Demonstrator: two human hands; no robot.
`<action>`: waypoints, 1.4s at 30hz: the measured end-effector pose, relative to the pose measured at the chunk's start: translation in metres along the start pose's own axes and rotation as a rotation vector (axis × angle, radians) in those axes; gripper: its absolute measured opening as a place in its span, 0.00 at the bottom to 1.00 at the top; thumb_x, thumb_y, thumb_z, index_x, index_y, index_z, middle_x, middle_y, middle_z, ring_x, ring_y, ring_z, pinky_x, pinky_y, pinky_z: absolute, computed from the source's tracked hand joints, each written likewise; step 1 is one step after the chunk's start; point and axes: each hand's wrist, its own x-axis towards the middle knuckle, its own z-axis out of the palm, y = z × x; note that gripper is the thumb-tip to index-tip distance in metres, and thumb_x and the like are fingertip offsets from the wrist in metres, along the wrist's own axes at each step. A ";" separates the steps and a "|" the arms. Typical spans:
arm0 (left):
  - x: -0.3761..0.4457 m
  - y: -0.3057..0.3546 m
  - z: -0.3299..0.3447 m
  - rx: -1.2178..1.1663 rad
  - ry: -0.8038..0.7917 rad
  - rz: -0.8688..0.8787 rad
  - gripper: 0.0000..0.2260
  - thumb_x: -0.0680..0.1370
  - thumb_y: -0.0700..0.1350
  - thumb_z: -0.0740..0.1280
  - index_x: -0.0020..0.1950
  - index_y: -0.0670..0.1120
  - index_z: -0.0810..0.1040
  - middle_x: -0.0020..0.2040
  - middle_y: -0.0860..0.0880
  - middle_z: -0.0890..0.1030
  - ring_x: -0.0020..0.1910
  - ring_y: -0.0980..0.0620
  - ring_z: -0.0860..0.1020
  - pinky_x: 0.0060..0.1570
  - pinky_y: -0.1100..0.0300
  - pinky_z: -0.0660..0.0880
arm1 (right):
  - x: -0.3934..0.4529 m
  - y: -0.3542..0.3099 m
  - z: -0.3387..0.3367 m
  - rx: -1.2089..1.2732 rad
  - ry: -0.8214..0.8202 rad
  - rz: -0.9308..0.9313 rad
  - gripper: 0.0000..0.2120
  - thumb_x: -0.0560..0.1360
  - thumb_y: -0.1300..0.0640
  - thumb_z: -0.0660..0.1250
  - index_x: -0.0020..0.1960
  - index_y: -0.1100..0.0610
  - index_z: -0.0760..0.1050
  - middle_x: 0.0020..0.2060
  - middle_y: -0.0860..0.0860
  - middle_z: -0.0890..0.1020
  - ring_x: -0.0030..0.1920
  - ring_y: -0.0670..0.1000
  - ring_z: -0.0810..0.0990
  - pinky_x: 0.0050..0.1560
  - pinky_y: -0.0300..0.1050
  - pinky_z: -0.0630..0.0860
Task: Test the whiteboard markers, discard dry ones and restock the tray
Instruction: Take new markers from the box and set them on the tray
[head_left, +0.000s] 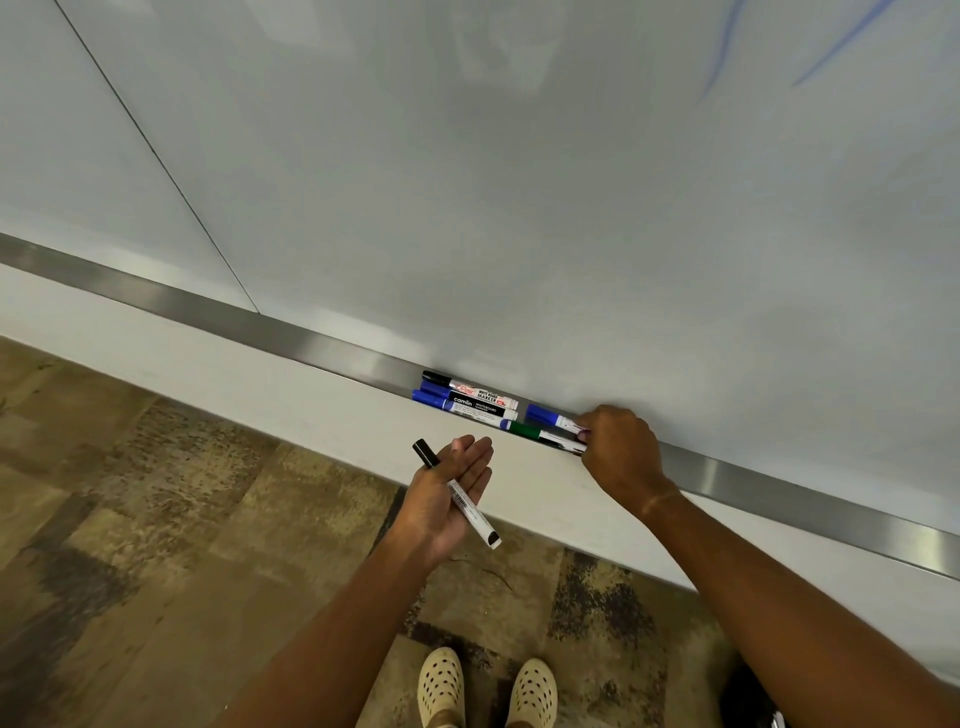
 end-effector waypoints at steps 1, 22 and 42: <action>0.000 0.000 0.001 0.000 -0.001 -0.002 0.24 0.73 0.46 0.66 0.66 0.37 0.70 0.59 0.41 0.80 0.61 0.46 0.77 0.66 0.52 0.68 | 0.000 0.000 0.000 -0.007 -0.014 -0.009 0.10 0.75 0.54 0.67 0.55 0.55 0.81 0.46 0.55 0.82 0.44 0.54 0.80 0.36 0.41 0.70; -0.001 0.000 0.007 0.009 -0.013 -0.004 0.25 0.71 0.46 0.67 0.66 0.37 0.70 0.60 0.41 0.79 0.61 0.46 0.77 0.66 0.52 0.68 | 0.005 -0.013 0.003 -0.068 -0.121 -0.052 0.10 0.76 0.59 0.64 0.56 0.55 0.78 0.49 0.54 0.78 0.50 0.54 0.77 0.39 0.44 0.70; -0.006 -0.003 0.032 0.138 -0.070 0.018 0.19 0.75 0.47 0.64 0.65 0.42 0.72 0.61 0.46 0.79 0.62 0.51 0.76 0.49 0.53 0.77 | -0.069 -0.084 -0.001 0.603 -0.025 -0.281 0.07 0.73 0.55 0.69 0.50 0.50 0.80 0.42 0.44 0.82 0.41 0.42 0.79 0.43 0.38 0.77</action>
